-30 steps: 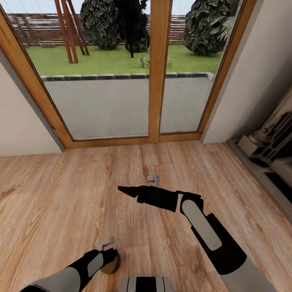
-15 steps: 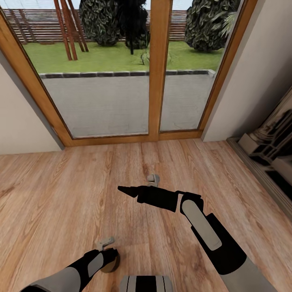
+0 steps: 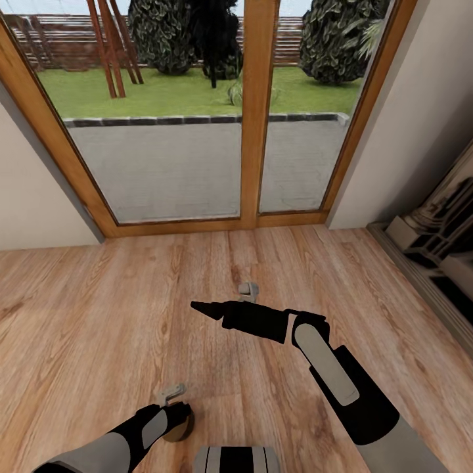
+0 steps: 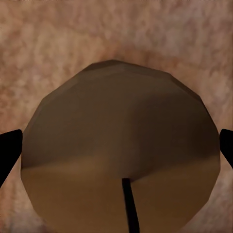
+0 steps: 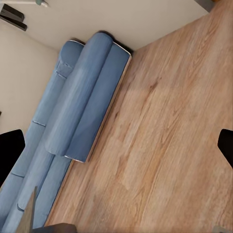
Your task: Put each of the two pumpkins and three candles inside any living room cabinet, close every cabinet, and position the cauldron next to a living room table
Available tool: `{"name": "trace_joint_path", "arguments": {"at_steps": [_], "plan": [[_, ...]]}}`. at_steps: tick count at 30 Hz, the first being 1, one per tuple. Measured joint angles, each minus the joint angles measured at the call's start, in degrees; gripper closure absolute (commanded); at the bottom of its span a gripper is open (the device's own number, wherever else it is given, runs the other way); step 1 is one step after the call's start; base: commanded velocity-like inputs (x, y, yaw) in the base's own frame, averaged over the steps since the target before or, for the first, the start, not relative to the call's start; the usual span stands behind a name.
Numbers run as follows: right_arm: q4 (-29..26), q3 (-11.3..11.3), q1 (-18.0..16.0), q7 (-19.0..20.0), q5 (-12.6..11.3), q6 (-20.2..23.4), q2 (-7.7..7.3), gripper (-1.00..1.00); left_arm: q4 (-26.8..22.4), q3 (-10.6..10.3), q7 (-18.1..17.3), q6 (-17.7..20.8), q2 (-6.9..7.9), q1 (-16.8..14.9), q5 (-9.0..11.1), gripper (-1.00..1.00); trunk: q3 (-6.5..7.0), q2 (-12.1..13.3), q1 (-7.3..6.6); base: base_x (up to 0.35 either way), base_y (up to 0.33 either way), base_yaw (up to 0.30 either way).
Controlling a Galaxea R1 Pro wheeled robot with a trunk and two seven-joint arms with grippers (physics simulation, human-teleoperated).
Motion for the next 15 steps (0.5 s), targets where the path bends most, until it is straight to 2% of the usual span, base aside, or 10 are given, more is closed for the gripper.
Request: {"name": "trace_joint_path", "arguments": {"at_steps": [1, 2, 15], "plan": [[0.0, 0.0, 0.0, 0.0, -0.01, 0.0, 0.0, -1.0, 0.0, 0.0, 0.0, 0.01, 0.0, 0.0, 0.02, -1.0, 0.0, 0.0, 0.0, 0.0, 0.0, 0.0], [0.0, 0.0, 0.0, 0.0, -0.01, 0.0, 0.0, -1.0, 0.0, 0.0, 0.0, 0.01, 0.0, 0.0, 0.03, 1.0, 0.0, 0.0, 0.0, 0.0, 0.0, 0.0], [0.12, 0.0, 0.0, 0.0, -0.01, 0.0, 0.0, -1.0, 0.0, 0.03, -0.29, -0.07, 0.08, -0.01, 0.18, 1.0, 0.0, 0.0, 0.0, 0.0, 0.0, 0.0]]}}
